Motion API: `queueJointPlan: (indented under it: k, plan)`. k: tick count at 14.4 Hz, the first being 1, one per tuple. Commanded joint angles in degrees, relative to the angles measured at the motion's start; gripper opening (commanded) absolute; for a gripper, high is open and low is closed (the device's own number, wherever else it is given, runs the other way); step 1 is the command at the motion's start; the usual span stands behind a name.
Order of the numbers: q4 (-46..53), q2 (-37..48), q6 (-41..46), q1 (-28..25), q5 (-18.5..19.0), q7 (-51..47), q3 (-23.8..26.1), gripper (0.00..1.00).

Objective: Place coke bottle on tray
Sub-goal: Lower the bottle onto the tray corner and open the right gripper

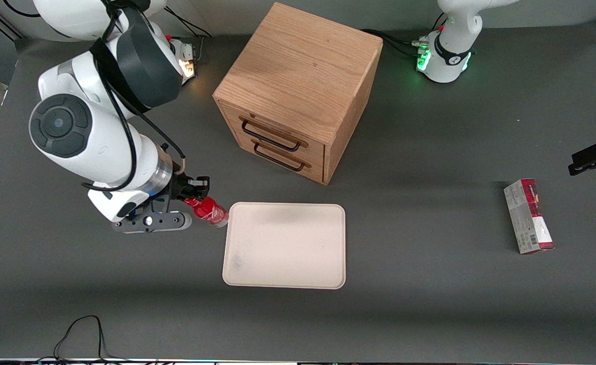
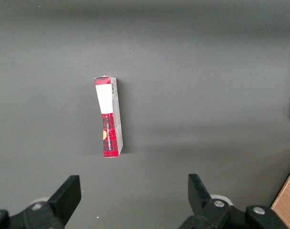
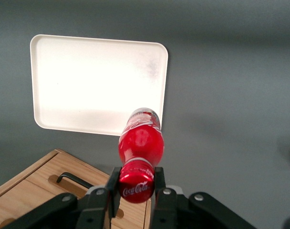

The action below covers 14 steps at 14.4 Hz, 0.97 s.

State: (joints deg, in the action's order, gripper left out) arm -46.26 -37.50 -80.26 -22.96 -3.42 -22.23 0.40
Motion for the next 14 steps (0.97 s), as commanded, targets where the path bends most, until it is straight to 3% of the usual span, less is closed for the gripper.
queueJointPlan:
  k: [1, 14]
  plan:
    - [3.37, -4.68, -1.82, -0.33, 1.22, -1.41, -0.05, 0.0]
    - [2.58, -17.08, -13.42, 0.02, 2.63, -0.88, -0.4, 0.0]
